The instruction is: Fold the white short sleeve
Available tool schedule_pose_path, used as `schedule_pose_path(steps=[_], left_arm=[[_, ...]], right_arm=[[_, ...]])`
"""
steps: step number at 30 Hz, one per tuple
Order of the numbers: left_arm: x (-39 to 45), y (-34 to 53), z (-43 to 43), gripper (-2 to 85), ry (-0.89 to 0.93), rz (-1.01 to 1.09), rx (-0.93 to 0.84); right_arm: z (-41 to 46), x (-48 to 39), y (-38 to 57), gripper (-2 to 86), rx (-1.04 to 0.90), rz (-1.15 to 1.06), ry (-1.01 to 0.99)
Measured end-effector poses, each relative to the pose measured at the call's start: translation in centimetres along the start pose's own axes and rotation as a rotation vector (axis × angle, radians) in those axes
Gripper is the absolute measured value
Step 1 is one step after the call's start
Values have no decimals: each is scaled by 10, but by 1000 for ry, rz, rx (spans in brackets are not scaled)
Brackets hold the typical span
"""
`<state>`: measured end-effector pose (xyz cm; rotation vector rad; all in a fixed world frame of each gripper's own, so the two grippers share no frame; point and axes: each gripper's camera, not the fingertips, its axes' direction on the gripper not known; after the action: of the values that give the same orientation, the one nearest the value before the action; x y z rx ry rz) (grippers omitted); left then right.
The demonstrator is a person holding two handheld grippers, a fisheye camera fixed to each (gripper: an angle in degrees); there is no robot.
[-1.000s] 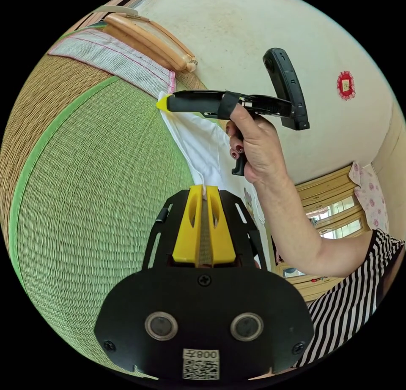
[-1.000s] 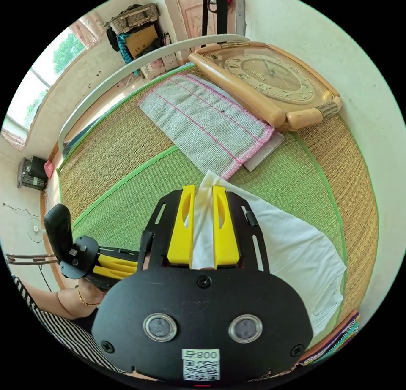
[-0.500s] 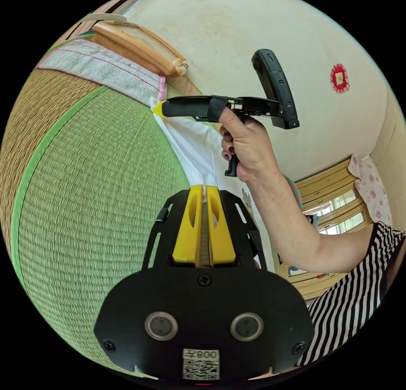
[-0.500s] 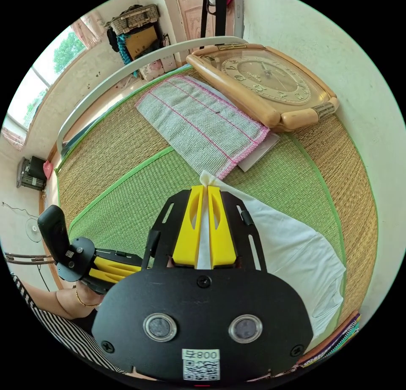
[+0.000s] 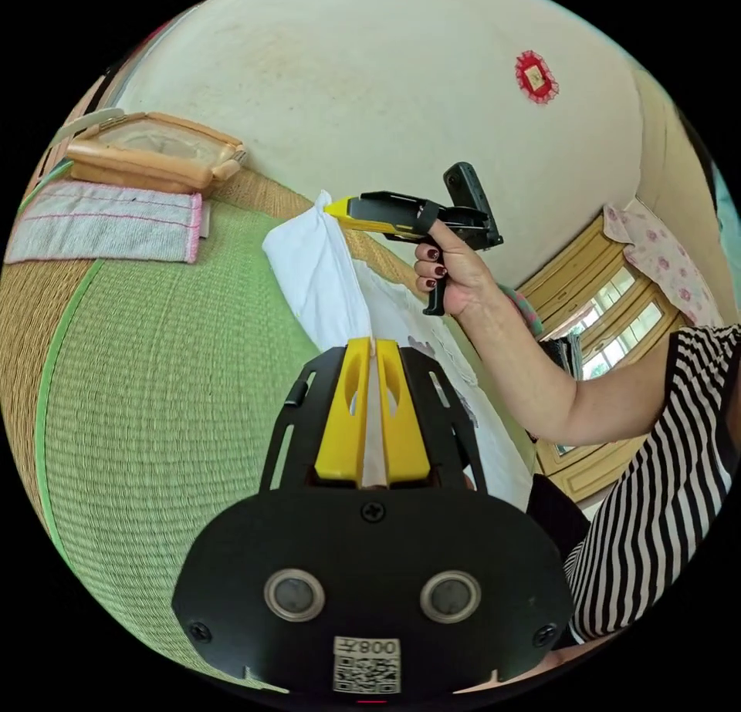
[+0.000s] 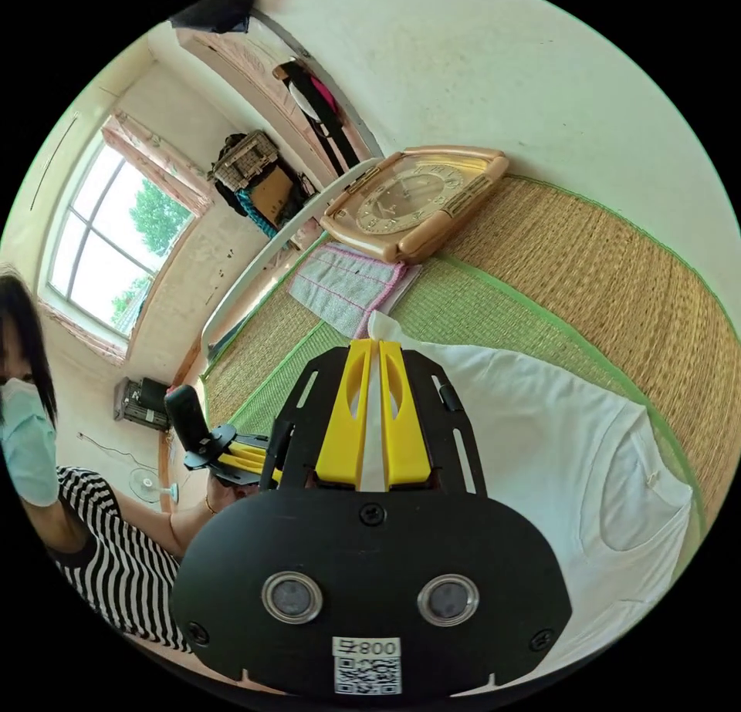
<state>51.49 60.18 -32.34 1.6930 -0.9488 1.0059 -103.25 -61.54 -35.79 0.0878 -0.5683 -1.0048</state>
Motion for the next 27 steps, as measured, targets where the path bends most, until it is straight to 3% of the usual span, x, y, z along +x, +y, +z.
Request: schedule_pose_path(steps=[5, 17, 27], left_arm=[[30, -14, 26, 12, -23, 119, -100], [49, -32, 76, 19, 33, 120, -308], [53, -37, 62, 8, 57, 68, -211]], right_arm=[[-36, 52, 46, 13, 48, 107, -24], [-36, 151, 118, 10, -14, 329, -92], [-62, 147, 137, 2, 37, 317, -14]])
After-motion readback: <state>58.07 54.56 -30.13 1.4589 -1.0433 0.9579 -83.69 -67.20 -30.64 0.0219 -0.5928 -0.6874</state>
